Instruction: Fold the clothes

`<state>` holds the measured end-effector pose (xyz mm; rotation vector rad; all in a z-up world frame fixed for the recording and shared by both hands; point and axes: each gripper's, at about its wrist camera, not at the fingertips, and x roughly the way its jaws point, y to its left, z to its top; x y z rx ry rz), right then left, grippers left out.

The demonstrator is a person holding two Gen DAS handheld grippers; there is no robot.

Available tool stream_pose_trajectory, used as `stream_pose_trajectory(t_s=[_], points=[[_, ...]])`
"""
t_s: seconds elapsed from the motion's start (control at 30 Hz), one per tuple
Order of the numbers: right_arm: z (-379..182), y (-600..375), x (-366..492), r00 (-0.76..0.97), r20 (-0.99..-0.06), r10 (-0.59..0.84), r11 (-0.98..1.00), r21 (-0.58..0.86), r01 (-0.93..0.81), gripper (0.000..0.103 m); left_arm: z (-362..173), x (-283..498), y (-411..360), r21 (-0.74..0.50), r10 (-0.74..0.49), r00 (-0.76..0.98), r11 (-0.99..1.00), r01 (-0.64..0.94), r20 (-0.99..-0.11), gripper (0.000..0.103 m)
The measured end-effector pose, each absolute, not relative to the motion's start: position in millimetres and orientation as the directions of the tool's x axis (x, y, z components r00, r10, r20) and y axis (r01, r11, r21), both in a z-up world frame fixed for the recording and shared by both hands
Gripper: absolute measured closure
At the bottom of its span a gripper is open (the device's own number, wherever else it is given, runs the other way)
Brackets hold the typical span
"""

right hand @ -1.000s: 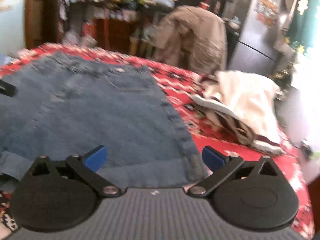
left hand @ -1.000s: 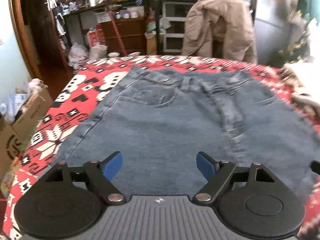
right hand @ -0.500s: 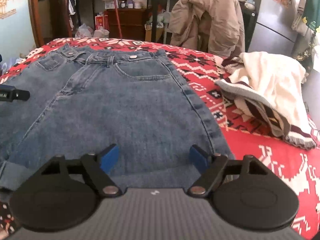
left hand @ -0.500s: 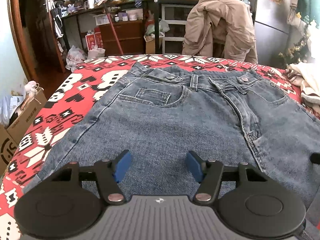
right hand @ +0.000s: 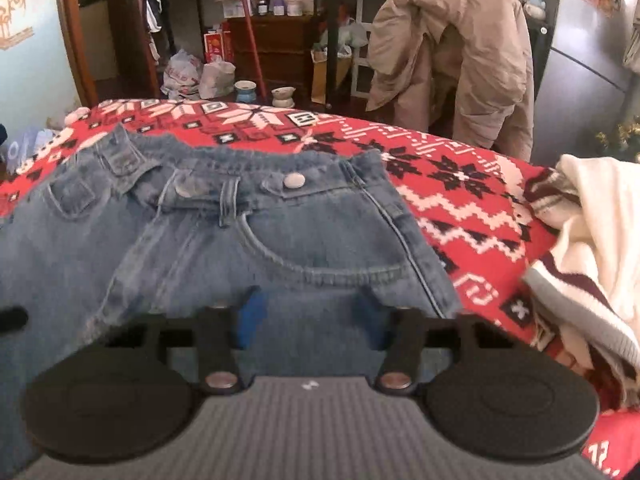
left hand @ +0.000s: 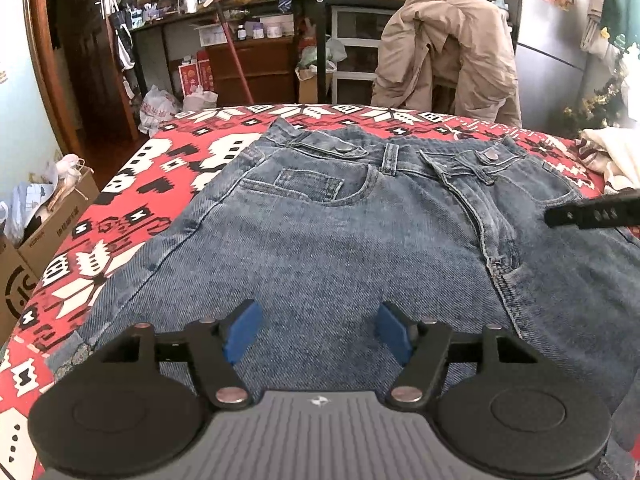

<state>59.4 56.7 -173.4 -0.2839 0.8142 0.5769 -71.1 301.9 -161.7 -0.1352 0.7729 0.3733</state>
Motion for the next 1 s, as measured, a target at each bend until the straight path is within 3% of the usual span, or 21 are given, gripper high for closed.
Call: stream_pose_trajectory(t_s=[0.5,0.53,0.57,0.6,0.7,0.77,0.93,1.0], points=[[-164,17,2,0.551,-0.752,0.362,0.812,-0.036,-0.582,0.069,-158,-140,278,0.020,0.222,0.646,0.952,-0.305,-0.730,0.043],[-161,13,-5,0.553,-0.749,0.365,0.813,-0.033,-0.581,0.069,-156,-145,274,0.025,0.223,0.649,0.954,-0.300,-0.727,0.050],[-159,9,-11,0.555,-0.746,0.367,0.814,-0.031,-0.580,0.077,-154,-148,272,-0.009,0.195,0.659,0.956,-0.292,-0.726,0.061],[-156,6,-17,0.557,-0.744,0.370,0.815,-0.028,-0.579,0.085,-152,-152,270,-0.042,0.166,0.669,0.958,-0.283,-0.724,0.063],[-147,20,-29,0.541,-0.733,0.412,0.795,-0.001,-0.607,0.090,-149,-154,261,-0.126,0.087,0.690,0.959,-0.253,-0.719,0.071],[-142,38,-38,0.529,-0.722,0.446,0.771,0.011,-0.636,0.091,-149,-153,253,-0.159,0.049,0.696,0.960,-0.231,-0.717,0.081],[-150,77,-67,0.444,-0.735,0.512,0.698,0.055,-0.714,0.091,-156,-160,235,-0.238,-0.042,0.686,0.952,-0.194,-0.726,0.092],[-157,82,-83,0.430,-0.752,0.500,0.683,0.037,-0.729,0.091,-155,-166,229,-0.241,-0.045,0.686,0.951,-0.193,-0.726,0.092]])
